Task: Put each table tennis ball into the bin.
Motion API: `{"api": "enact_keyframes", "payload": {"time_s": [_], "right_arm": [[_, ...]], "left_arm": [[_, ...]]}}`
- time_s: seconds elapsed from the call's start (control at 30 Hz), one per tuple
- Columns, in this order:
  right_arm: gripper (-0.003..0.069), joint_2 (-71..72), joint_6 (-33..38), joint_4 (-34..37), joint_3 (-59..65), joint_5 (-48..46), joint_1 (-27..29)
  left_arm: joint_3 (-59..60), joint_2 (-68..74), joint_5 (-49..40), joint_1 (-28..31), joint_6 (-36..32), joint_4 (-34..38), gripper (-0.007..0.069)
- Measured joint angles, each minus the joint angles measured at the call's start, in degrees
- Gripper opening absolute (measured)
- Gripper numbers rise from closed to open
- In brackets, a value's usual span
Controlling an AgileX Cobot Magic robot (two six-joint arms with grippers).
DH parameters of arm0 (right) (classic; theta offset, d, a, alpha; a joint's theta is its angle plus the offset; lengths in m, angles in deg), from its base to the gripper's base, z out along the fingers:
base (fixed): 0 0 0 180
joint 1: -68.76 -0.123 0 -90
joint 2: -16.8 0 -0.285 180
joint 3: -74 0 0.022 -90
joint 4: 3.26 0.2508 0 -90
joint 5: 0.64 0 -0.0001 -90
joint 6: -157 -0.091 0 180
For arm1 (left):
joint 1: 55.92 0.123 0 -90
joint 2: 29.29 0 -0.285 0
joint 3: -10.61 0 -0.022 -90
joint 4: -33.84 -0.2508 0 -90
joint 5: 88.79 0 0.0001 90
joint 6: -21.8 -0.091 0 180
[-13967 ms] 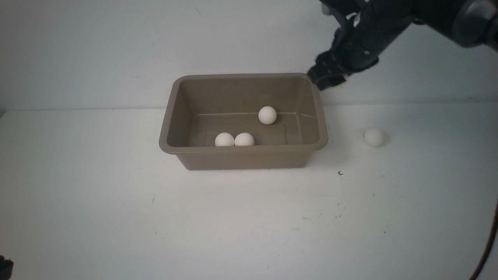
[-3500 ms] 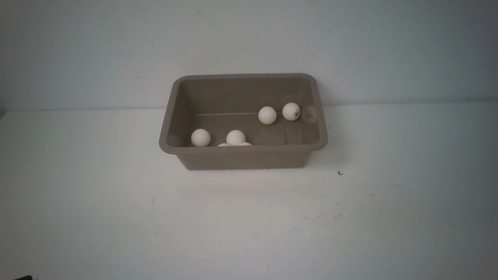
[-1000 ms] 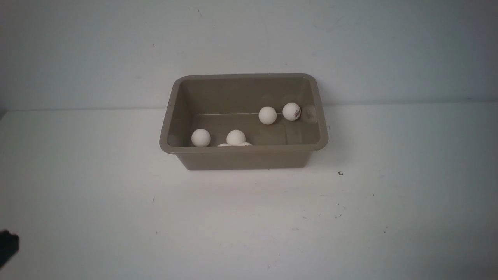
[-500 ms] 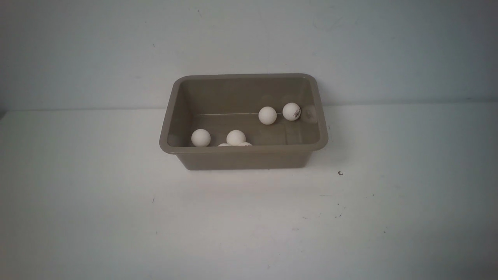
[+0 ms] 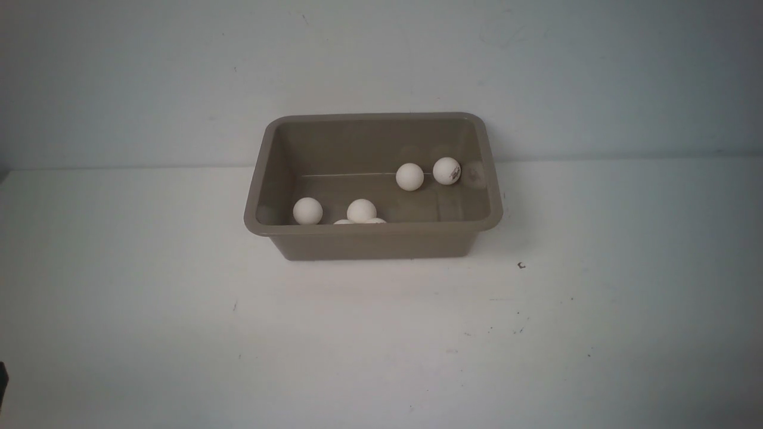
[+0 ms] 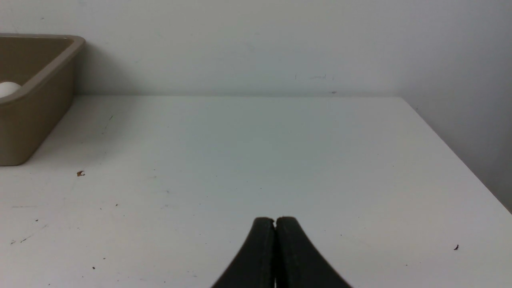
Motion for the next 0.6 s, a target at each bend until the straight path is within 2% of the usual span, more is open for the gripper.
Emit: {"api": "enact_keyframes", "payload": {"time_s": [0.17, 0.43, 0.6], "right_arm": [[-0.0017, 0.0, 0.0, 0.0, 0.0, 0.0, 0.0], [-0.0017, 0.0, 0.0, 0.0, 0.0, 0.0, 0.0], [-0.0017, 0.0, 0.0, 0.0, 0.0, 0.0, 0.0]], "left_arm": [[0.0, -5.64, -5.9, 0.0, -0.95, -0.18, -0.0004], [0.0, -6.43, -18.4, 0.0, -2.97, -0.4, -0.0004], [-0.05, -6.43, -18.92, 0.0, -3.01, -0.4, -0.0004]]}}
